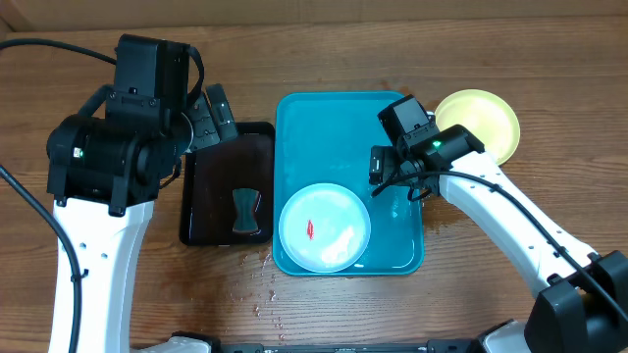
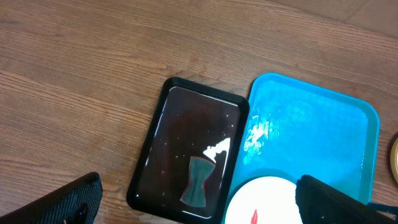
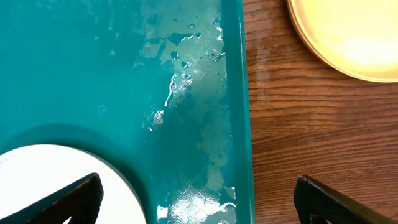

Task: Clean dirty plates on tray and stack at the side
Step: 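Lower the right gripper to the white plate's right rim, then grip the white plate's rim with the right gripper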

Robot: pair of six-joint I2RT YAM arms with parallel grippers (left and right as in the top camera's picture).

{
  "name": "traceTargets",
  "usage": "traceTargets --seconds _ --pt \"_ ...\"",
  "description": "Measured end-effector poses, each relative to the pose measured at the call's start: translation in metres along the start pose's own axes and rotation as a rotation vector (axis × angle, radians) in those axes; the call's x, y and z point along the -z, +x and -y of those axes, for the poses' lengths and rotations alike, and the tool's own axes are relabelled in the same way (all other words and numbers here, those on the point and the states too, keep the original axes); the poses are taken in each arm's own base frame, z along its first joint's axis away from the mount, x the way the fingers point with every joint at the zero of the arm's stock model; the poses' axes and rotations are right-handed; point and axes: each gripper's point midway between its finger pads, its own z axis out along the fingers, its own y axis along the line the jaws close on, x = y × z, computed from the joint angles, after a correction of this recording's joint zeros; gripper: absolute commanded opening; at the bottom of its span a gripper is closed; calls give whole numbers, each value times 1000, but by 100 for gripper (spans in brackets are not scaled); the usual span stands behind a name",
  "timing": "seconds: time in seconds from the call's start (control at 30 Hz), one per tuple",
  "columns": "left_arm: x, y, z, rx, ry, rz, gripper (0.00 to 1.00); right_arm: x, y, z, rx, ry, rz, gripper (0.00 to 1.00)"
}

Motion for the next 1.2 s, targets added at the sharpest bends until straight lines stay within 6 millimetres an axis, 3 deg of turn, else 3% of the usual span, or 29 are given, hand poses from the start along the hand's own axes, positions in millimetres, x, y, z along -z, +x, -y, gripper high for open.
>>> traceTargets --seconds 0.13,0.37,0.7,0.77,0.8,1.03,1.2 --pt "0 0 0 0 0 0 100 -3 3 0 0 -5 -7 100" --pt "0 0 0 0 0 0 100 -27 43 -5 8 -70 -133 100" --pt "0 0 0 0 0 0 100 -24 45 -38 0 -246 -165 100" --pt "0 0 0 0 0 0 100 -23 47 -40 7 -260 -176 39" --pt "0 0 0 0 0 0 100 -22 51 -39 1 -258 -194 25" --pt "0 0 0 0 0 0 100 -23 77 -34 -5 -231 -284 24" --pt "0 0 0 0 0 0 100 -25 86 -48 27 -257 -282 36"
